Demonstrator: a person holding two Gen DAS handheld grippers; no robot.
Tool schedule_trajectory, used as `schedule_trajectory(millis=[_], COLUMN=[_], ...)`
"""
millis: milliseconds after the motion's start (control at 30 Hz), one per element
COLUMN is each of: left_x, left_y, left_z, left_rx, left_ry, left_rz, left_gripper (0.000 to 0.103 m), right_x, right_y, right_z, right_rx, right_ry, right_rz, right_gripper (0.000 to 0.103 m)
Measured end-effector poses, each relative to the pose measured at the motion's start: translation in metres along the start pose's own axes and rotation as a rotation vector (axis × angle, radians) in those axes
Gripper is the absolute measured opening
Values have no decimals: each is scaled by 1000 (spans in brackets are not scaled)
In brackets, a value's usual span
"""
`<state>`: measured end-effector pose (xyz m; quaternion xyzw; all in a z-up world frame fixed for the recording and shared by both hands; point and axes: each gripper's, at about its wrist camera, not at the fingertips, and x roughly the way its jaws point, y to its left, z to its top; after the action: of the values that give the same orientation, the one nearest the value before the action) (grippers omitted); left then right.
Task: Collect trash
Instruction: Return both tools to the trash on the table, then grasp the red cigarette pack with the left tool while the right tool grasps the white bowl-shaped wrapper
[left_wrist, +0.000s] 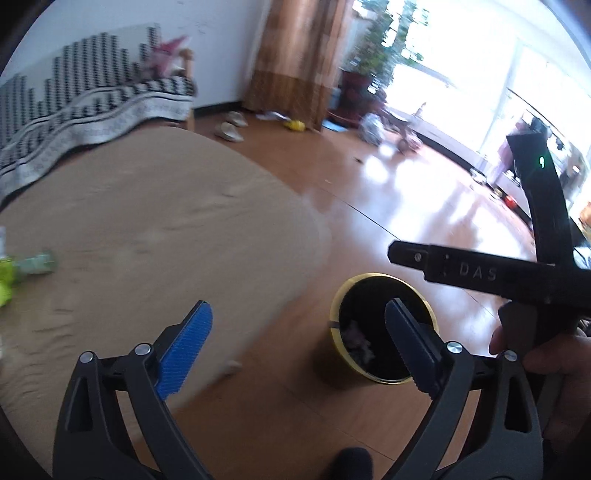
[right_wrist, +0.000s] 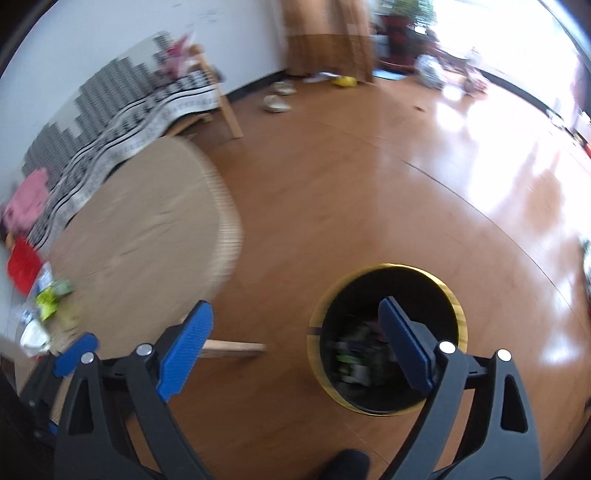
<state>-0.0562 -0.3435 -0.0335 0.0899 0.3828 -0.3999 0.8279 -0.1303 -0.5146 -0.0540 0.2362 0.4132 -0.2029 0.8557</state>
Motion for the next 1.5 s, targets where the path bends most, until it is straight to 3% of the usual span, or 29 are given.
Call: schedule_trajectory(millis=[267,433,567,733,900,1067,1233,1300,1333,1500], left_x=[-100,-154,-182,-188,-185,-173,-167,-162,-159,-150], left_y=[155,248,309,361,387,390,397,395,396,393], left_z=[-12,-44,-72,-93,-99,-94,-94,-97,-96,-96], left_rx=[-169,-271,-346,-383,-444,-404,-404,-382,-372,-342], left_ry=[-98,-121,-106,-41,-28,-16,-1,15,20,32], left_rz=[271,443,534,517,462,465,457,460,463,468], left_gripper=[92,92,92,92,92,92,92,92,92,92], right_x=[29,42,50,56,64,77,88,93,94,82], right_y=[172,267,321,383,428,457,469,474,475,469], right_z=[-7,-23,-43,-67,-94,-116,-116,-114,-114,-109], right_rx=[-219,-322,-365,-491,-674,-851,-864,-864,-869,-878], right_ry=[56,117,172,205,189,134,108,117,122,114], right_rz=[198,355,454,532,517,461,478,491,491,509], right_gripper=[88,88,88,88,88,90,90,81,68,65])
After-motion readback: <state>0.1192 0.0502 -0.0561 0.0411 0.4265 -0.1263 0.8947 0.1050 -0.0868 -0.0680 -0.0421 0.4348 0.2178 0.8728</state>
